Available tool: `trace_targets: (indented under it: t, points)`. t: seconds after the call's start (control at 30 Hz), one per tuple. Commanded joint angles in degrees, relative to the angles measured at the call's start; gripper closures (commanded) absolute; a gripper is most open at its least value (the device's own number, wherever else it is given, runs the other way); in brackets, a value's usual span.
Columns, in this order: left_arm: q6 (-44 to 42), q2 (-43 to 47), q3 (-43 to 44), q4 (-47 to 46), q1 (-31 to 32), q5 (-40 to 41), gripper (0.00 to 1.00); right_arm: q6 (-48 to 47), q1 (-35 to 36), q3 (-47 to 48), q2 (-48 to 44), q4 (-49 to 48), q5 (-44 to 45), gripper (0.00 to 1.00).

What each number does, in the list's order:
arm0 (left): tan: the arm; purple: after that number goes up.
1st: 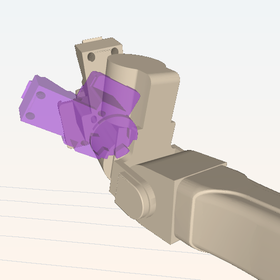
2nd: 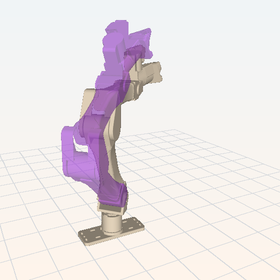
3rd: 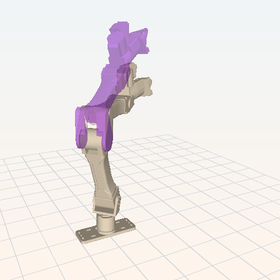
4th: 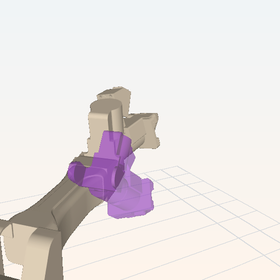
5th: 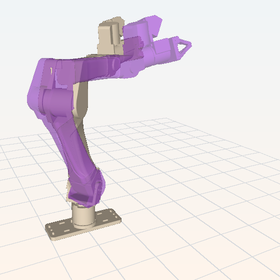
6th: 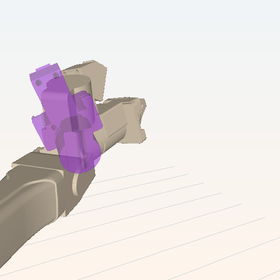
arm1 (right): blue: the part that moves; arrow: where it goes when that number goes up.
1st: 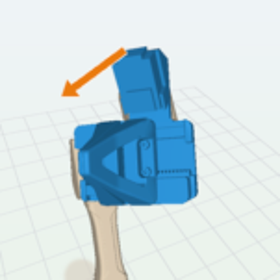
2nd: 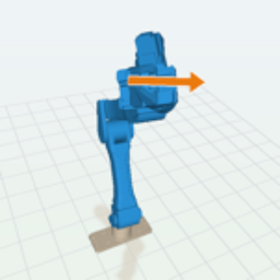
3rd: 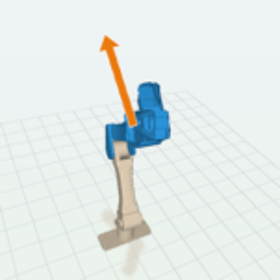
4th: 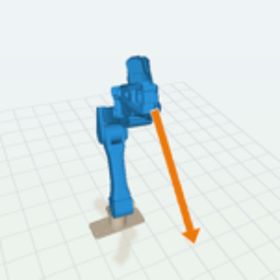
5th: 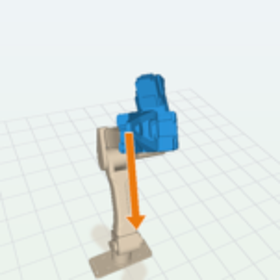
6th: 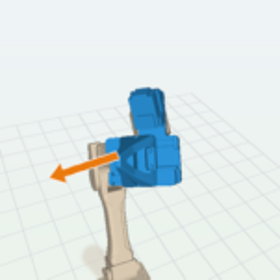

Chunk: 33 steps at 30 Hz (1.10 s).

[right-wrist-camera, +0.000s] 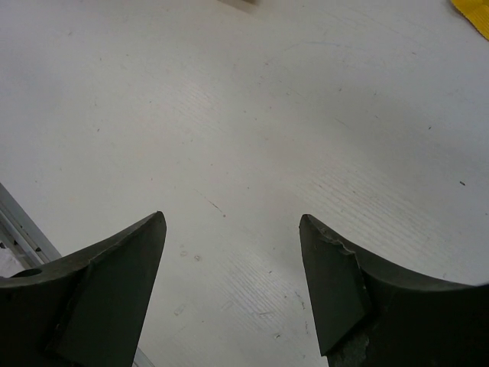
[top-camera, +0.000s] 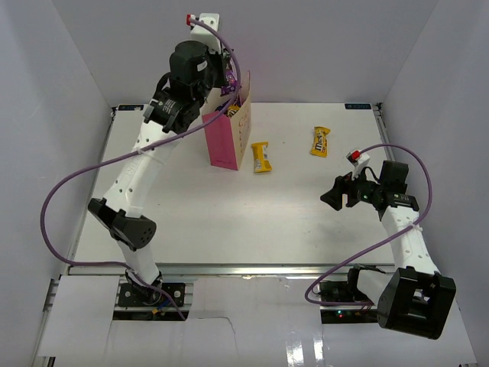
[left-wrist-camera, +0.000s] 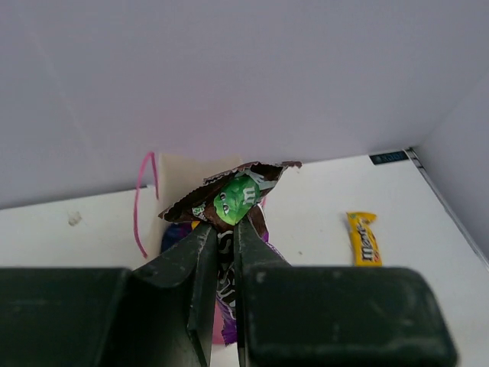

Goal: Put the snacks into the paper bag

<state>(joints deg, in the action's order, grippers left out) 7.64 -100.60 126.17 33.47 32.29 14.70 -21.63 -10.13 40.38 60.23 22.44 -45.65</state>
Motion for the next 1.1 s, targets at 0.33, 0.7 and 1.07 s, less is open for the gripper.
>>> trace_targets:
  t: [0.33,0.7,1.07]
  points:
    - [-12.5,-11.6,3.6,-8.2,-2.7,7.2,0.85,1.0,-0.3,2.6,0.3,-1.7,-1.9,0.24]
    - [-8.2,-13.2,0.5,-7.7,-5.2,1.6,0.34,3.8,-0.3,6.2,4.7,-3.4,-0.3,0.24]
    - [0.5,8.3,-16.0,-6.9,-5.1,-9.6,0.07,24.8,4.8,35.9,31.5,-5.3,28.0,0.24]
